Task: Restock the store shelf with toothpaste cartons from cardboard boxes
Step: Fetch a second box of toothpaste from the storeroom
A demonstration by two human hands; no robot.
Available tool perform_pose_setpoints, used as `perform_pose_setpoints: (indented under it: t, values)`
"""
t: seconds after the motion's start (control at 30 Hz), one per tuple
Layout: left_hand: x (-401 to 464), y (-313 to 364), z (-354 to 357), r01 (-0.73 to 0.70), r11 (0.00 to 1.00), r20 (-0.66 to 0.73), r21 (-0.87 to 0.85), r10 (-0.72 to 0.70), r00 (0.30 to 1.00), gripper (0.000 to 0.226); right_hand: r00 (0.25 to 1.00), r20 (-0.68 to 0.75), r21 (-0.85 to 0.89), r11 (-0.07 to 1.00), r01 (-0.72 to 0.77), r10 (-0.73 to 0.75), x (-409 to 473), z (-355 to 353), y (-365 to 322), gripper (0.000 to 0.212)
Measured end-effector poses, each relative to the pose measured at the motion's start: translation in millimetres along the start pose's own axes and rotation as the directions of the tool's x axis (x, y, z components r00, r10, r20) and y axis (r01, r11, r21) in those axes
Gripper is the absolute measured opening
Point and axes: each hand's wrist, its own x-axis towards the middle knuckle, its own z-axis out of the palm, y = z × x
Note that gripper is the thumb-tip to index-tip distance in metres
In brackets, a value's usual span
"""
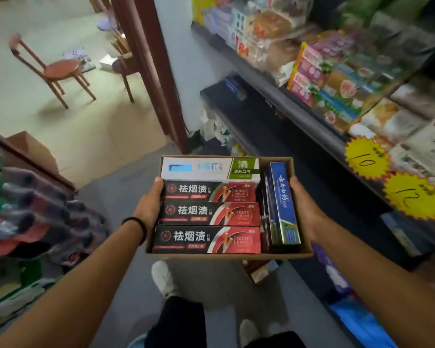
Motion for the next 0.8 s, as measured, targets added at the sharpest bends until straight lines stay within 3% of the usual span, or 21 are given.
perform_pose_setpoints:
  t: [0.17, 0.23, 0.33, 0.37, 0.47, 0.53, 0.73, 0.8]
  values:
    - [119, 34, 1, 0.006, 0.996, 0.169, 0.086, -0.020, 0.985, 0.066, 0.997, -0.064, 0.169, 0.984, 0.057, -0.047, 67, 26, -6, 0.069]
    - [173, 44, -1, 0.001, 0.992, 0.235, 0.125, -0.031, 0.971, 0.069, 0.987, -0.152, 0.223, 0.971, 0.080, -0.046, 98, 41, 1, 0.065]
    - [266, 64, -1, 0.021, 0.976, 0.361, 0.215, -0.099, 0.927, 0.092, 0.955, -0.295, 0.342, 0.936, 0.087, 0.019, 150, 72, 21, 0.060]
    - [292, 73, 1, 0.012, 0.970, 0.402, 0.243, -0.112, 0.909, 0.087, 0.946, -0.323, 0.393, 0.914, 0.097, 0.039, 167, 84, 28, 0.060]
    - [353, 89, 12, -0.125, 0.935, 0.399, 0.332, -0.019, 0.917, 0.040, 0.932, -0.352, 0.520, 0.847, 0.113, 0.091, 218, 115, 52, 0.060]
    - [367, 101, 19, -0.184, 0.884, 0.414, 0.430, -0.012, 0.910, 0.040, 0.926, -0.358, 0.583, 0.803, 0.120, 0.121, 246, 132, 67, 0.055]
    - [515, 44, 30, 0.013, 0.861, 0.505, 0.508, -0.310, 0.806, 0.078, 0.843, -0.498, 0.614, 0.769, 0.177, 0.203, 337, 148, 113, 0.055]
    - [547, 21, 40, 0.027, 0.846, 0.501, 0.533, -0.342, 0.795, 0.080, 0.824, -0.526, 0.596, 0.783, 0.181, 0.210, 370, 141, 130, 0.056]
